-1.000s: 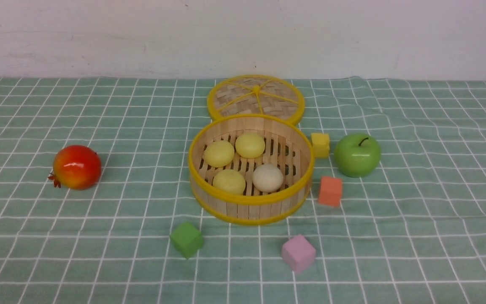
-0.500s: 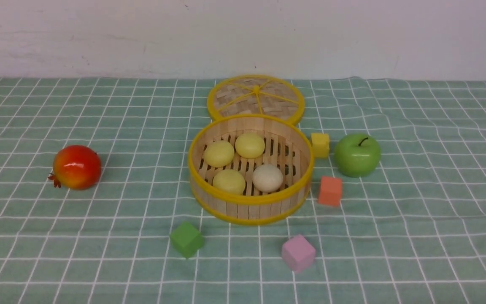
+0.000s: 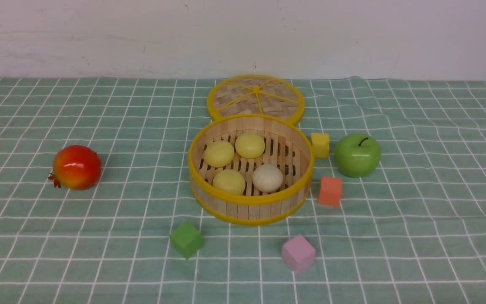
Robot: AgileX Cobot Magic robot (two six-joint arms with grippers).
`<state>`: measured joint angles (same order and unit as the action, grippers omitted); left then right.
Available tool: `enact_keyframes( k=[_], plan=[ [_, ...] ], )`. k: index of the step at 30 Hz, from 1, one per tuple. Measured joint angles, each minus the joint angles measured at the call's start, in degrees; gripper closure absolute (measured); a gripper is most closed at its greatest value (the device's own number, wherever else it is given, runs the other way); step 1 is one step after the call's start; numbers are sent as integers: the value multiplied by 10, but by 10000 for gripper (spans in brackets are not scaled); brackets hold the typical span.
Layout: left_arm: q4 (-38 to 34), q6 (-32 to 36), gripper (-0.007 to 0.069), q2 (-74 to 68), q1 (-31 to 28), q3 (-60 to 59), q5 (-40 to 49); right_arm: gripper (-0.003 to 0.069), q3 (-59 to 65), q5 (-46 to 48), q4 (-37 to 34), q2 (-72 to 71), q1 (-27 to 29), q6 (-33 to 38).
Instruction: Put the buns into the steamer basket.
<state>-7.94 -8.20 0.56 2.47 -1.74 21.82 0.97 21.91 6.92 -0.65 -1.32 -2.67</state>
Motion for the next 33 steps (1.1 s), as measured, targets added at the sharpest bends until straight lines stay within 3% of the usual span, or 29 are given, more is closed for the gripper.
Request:
enact_keyframes(
  k=[33],
  plan=[
    [0, -1, 633, 0, 0, 0, 0, 603, 0, 0, 1, 0, 0, 0]
  ],
)
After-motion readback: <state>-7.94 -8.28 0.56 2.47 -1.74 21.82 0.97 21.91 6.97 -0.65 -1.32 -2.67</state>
